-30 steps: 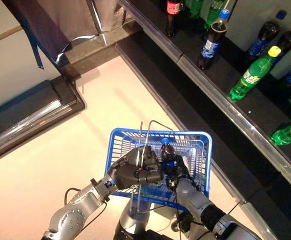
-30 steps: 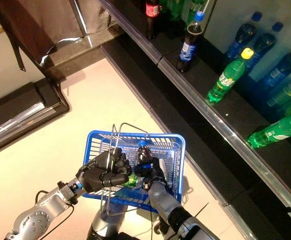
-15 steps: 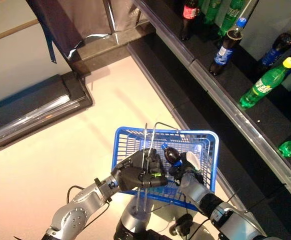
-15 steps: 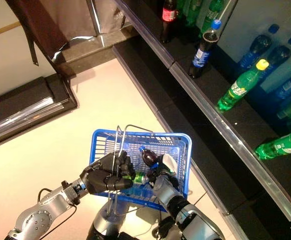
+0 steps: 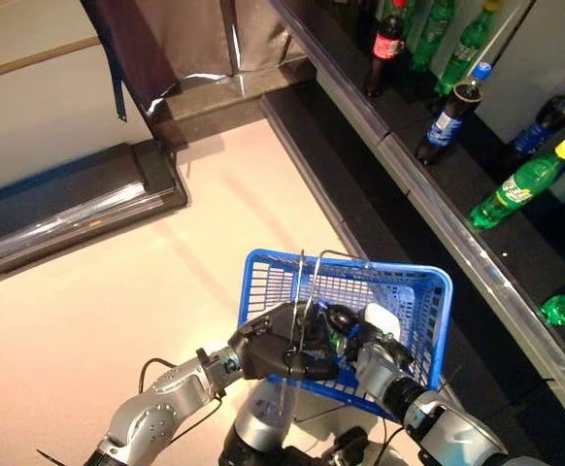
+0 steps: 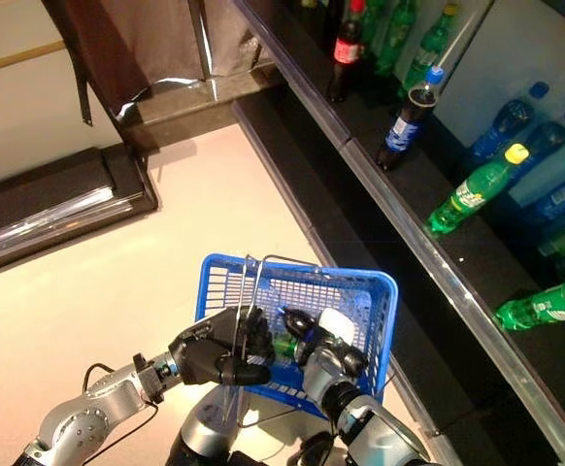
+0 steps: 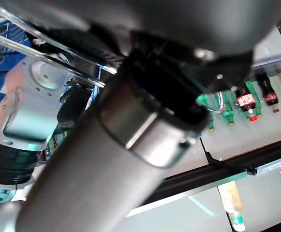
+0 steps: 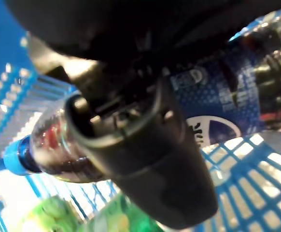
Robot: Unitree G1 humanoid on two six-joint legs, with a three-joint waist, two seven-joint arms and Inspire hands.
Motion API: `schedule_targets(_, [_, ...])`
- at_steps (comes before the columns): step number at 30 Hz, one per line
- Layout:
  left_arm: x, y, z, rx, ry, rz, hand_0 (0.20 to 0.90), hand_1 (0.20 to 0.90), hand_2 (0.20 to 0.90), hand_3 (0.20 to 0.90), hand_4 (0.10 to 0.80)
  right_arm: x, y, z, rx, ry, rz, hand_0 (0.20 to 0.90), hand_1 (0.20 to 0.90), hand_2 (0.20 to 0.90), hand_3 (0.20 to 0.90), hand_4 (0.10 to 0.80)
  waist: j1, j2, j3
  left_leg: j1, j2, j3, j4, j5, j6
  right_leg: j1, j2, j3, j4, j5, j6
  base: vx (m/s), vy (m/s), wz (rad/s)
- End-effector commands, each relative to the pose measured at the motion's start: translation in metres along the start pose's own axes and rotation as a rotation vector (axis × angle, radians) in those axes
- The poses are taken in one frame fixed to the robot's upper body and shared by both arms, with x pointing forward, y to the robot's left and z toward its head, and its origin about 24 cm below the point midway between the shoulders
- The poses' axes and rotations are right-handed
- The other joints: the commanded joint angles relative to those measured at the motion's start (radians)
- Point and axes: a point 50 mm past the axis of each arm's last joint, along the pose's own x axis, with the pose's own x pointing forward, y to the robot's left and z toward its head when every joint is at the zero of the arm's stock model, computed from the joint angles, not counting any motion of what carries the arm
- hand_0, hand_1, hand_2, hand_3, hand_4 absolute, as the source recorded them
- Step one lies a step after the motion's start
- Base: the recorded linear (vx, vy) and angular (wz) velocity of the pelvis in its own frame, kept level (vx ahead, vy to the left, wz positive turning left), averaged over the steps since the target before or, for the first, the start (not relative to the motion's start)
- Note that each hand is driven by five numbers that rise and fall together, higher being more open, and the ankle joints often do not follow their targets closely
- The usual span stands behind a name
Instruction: Pick up the drink and place into the basket.
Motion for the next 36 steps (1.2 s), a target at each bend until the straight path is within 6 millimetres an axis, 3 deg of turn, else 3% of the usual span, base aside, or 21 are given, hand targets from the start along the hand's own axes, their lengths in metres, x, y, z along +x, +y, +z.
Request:
schedule_targets(1, [0.016,-0.09,0.061,0.165,-0.368,-0.56,0.3,0.3,0.3,0.2,0.1,0.009,-0.015,-0.018,-0.216,0.07,-0.093,0.3,0.3,0.3,0.2,0.1,0.001,-0.016,-0.168,-0.155,-0.036,0.026,0.078,0.071,0.044,0.107,0.067,-0.05,-0.152,0.117,-0.028,0.023,0.002,0.05])
schedule_targets(4, [0.017,-0.091,0.061,0.159,-0.363,-0.558,0.3,0.3,0.3,0.2,0.1,0.009,-0.013,-0.023,-0.197,0.097,-0.078,0.3,0.3,0.3,0.2,0.1,0.005,-0.017,-0.165,-0.154,-0.037,0.024,0.076,0.073,0.045,0.106,0.066,-0.055,-0.15,0.119,-0.026,0.0,0.0,0.0])
schedule_targets(5, [0.017,-0.091,0.061,0.158,-0.361,-0.558,0.3,0.3,0.3,0.2,0.1,0.009,-0.012,-0.025,-0.187,0.106,-0.074,0.392,0.392,0.392,0.307,0.207,0.005,-0.018,-0.164,-0.154,-0.037,0.024,0.075,0.073,0.046,0.105,0.065,-0.056,-0.15,0.12,-0.025,0.01,-0.006,0.06])
schedule_targets(6, [0.016,-0.092,0.061,0.158,-0.36,-0.559,0.3,0.3,0.3,0.2,0.1,0.009,-0.011,-0.026,-0.18,0.108,-0.073,0.524,0.524,0.524,0.461,0.361,0.005,-0.019,-0.163,-0.153,-0.037,0.024,0.073,0.074,0.046,0.105,0.065,-0.057,-0.15,0.122,-0.024,0.005,-0.008,0.14])
schedule_targets(7, [0.016,-0.092,0.061,0.161,-0.361,-0.561,0.3,0.3,0.3,0.2,0.1,0.009,-0.01,-0.028,-0.165,0.112,-0.072,0.796,0.796,0.796,0.779,0.679,0.005,-0.02,-0.161,-0.151,-0.036,0.024,0.069,0.076,0.046,0.103,0.065,-0.058,-0.151,0.124,-0.023,-0.002,-0.007,0.15])
schedule_targets(8, [0.016,-0.092,0.061,0.162,-0.362,-0.563,0.3,0.3,0.3,0.2,0.1,0.009,-0.009,-0.029,-0.153,0.114,-0.075,0.9,0.9,0.9,0.9,0.8,0.004,-0.021,-0.16,-0.151,-0.036,0.024,0.068,0.076,0.047,0.102,0.065,-0.058,-0.152,0.125,-0.022,-0.003,-0.005,0.13])
schedule_targets(17, [0.012,-0.091,0.071,0.184,-0.377,-0.54,0.3,0.3,0.3,0.2,0.1,0.011,-0.017,-0.024,0.036,0.11,-0.144,0.9,0.9,0.9,0.9,0.8,-0.008,-0.035,-0.135,-0.156,-0.026,0.03,0.063,0.076,0.048,0.087,0.068,-0.051,-0.153,0.134,-0.017,-0.019,-0.015,0.01])
schedule_targets(21, [0.009,-0.088,0.077,0.191,-0.39,-0.516,0.3,0.3,0.3,0.2,0.1,0.014,-0.038,-0.013,0.129,0.076,-0.219,0.9,0.9,0.9,0.9,0.8,-0.017,-0.049,-0.119,-0.157,-0.018,0.034,0.062,0.074,0.046,0.082,0.072,-0.046,-0.155,0.136,-0.018,-0.03,-0.028,-0.01])
schedule_targets(23, [0.006,-0.085,0.082,0.21,-0.4,-0.492,0.3,0.3,0.3,0.2,0.1,0.014,-0.06,0.0,0.189,0.018,-0.275,0.9,0.9,0.9,0.9,0.8,-0.024,-0.062,-0.102,-0.156,-0.011,0.04,0.064,0.067,0.047,0.076,0.075,-0.037,-0.153,0.134,-0.018,-0.067,-0.053,-0.03])
schedule_targets(25, [0.005,-0.084,0.083,0.215,-0.405,-0.482,0.3,0.3,0.3,0.2,0.1,0.012,-0.066,0.004,0.202,-0.004,-0.29,0.9,0.9,0.9,0.9,0.8,-0.031,-0.068,-0.1,-0.159,-0.009,0.04,0.059,0.071,0.047,0.072,0.076,-0.038,-0.157,0.137,-0.018,-0.065,-0.034,-0.04])
schedule_targets(28, [-0.004,-0.074,0.091,0.231,-0.438,-0.399,0.3,0.3,0.3,0.2,0.1,-0.002,-0.088,0.021,0.266,-0.152,-0.347,0.9,0.9,0.9,0.9,0.8,-0.058,-0.088,-0.086,-0.159,0.002,0.053,0.053,0.069,0.048,0.059,0.082,-0.02,-0.159,0.137,-0.019,-0.083,-0.025,-0.05])
schedule_targets(36, [-0.023,-0.061,0.093,0.238,-0.499,-0.282,0.3,0.3,0.3,0.2,0.1,-0.039,-0.124,0.016,0.31,-0.391,-0.374,0.9,0.9,0.9,0.9,0.8,-0.11,-0.116,-0.083,-0.155,0.02,0.086,0.047,0.061,0.051,0.041,0.099,0.027,-0.168,0.13,-0.017,-0.057,-0.001,-0.12])
